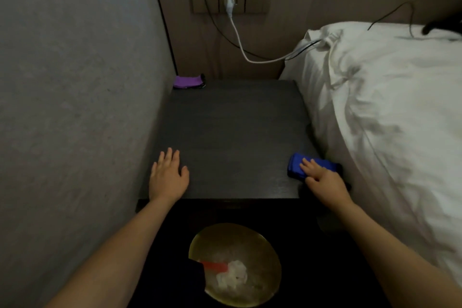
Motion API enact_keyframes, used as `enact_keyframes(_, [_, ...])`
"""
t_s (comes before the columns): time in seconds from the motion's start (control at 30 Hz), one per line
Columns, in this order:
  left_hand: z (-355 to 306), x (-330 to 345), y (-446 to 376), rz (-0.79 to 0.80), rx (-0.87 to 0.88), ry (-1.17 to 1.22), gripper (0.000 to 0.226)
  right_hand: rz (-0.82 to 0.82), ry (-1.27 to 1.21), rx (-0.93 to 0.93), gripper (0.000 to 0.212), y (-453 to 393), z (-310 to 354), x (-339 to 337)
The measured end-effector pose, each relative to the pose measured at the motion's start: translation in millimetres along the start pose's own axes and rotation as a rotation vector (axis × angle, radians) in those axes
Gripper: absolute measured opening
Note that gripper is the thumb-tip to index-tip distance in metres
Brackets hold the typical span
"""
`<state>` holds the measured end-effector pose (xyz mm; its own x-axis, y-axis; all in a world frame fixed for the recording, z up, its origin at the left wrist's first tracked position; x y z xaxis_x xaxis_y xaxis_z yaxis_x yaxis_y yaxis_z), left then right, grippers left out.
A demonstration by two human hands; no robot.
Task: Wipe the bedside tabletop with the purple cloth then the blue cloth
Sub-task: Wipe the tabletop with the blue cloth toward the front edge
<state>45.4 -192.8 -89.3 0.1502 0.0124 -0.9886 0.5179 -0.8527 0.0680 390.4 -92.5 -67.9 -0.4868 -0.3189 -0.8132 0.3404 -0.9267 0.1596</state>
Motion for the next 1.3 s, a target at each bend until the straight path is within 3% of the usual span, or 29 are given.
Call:
enact_keyframes(0.4, [1,2,-2,0.047,0.02,-0.037,0.058,-0.01,0.032,0.038,0.052,59,4,17])
enact_keyframes(0.6, [4,1,-3,0.064,0.033,-0.002,0.059,0.159,0.05,-0.162,0.06,65,50,50])
enact_keyframes(0.7, [3,1,-3,0.061,0.034,0.007,0.059,0.205,0.271,-0.223,0.058,49,75,65])
enact_keyframes(0.9, [6,1,-5,0.069,0.027,0.055,0.059,0.134,0.535,-0.477,0.047,34,104,87])
enact_keyframes(1.0, [8,1,-7,0.091,0.031,0.096,0.06,0.087,0.524,-0.657,0.041,32,127,106])
enact_keyframes(1.1, [9,-1,-8,0.098,0.03,0.129,0.061,0.014,0.525,-0.809,0.019,30,169,133])
enact_keyframes(1.3, [11,1,-11,0.132,0.022,0.208,0.059,-0.087,0.411,-0.767,0.031,37,221,169])
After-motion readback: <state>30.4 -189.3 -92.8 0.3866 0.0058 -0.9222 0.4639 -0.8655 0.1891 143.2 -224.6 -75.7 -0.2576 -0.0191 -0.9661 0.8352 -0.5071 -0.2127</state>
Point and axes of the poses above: each hand's wrist, its own y-axis away from the middle knuckle, its own x-axis out of the palm, z = x × y, the point moved 5 cm from there along -y, towards the middle knuckle, and after that the axes turned 6 degrees about -y, right-handed, at the moved point
